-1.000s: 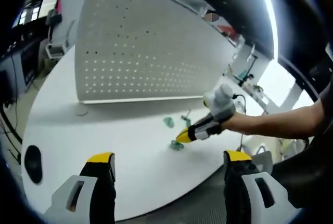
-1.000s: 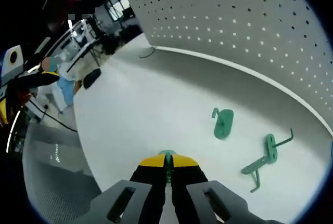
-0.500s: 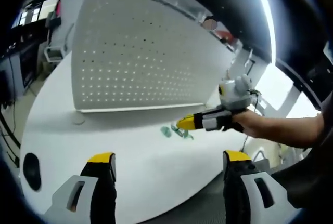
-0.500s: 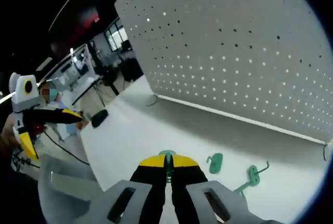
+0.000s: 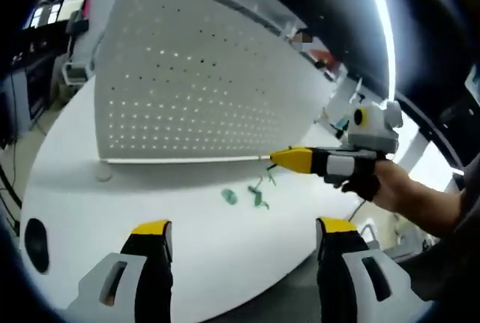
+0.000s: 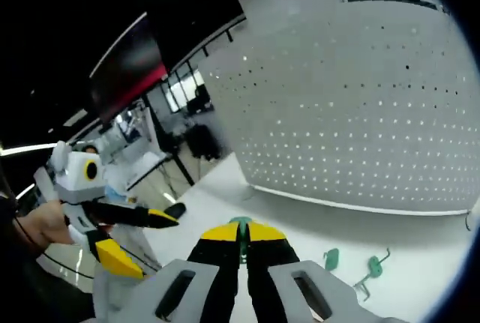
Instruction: Insert the hook assembly into the mounting plate slot until the hook locks in place.
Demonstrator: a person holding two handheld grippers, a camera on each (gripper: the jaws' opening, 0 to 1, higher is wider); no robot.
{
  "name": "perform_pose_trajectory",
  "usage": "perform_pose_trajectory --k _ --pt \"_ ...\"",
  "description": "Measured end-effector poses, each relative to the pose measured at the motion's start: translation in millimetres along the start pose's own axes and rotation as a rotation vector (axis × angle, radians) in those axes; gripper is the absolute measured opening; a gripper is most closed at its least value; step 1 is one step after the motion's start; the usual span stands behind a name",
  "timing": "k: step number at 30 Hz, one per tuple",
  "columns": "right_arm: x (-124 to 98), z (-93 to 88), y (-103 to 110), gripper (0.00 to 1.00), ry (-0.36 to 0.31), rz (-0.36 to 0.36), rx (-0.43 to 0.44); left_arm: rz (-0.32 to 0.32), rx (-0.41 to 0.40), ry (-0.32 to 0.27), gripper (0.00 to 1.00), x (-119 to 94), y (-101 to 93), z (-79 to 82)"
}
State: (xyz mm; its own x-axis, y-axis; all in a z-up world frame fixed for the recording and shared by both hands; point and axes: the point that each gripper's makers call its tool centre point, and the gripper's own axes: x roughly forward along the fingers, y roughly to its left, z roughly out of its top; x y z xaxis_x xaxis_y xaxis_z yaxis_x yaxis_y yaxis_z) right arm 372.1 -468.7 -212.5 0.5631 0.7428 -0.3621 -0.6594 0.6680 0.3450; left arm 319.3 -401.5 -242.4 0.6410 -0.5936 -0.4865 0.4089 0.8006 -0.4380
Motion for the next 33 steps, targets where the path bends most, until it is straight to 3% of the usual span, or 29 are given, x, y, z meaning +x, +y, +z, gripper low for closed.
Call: perform_pose_trajectory --k 5,14,20,24,33 --pt "-5.8 -1.5 14.1 0.00 -0.009 0.011 -0.019 -0.011 0.002 -0.002 0.77 2.0 -5.4 1.2" --pt "-11.8 -6.0 32.4 0.00 -0.052 0.033 0.031 -0.042 -0.038 0.006 0.68 9.5 -14.2 -0.3" --pt "-12.4 -6.2 49.8 0.00 -0.081 0.068 0.048 -0.068 -0.051 -0.004 0.57 11.4 -19.4 1.6" --pt "-14.6 1.4 58.5 0.00 -0.132 0.076 0.046 -0.095 -0.039 -0.030 0.49 10.5 -24.4 6.2" --pt "-16.3 10.0 76.9 0.00 -0.177 0.089 0.016 -0.160 -0.126 -0.125 0.32 3.9 -28.5 22.1"
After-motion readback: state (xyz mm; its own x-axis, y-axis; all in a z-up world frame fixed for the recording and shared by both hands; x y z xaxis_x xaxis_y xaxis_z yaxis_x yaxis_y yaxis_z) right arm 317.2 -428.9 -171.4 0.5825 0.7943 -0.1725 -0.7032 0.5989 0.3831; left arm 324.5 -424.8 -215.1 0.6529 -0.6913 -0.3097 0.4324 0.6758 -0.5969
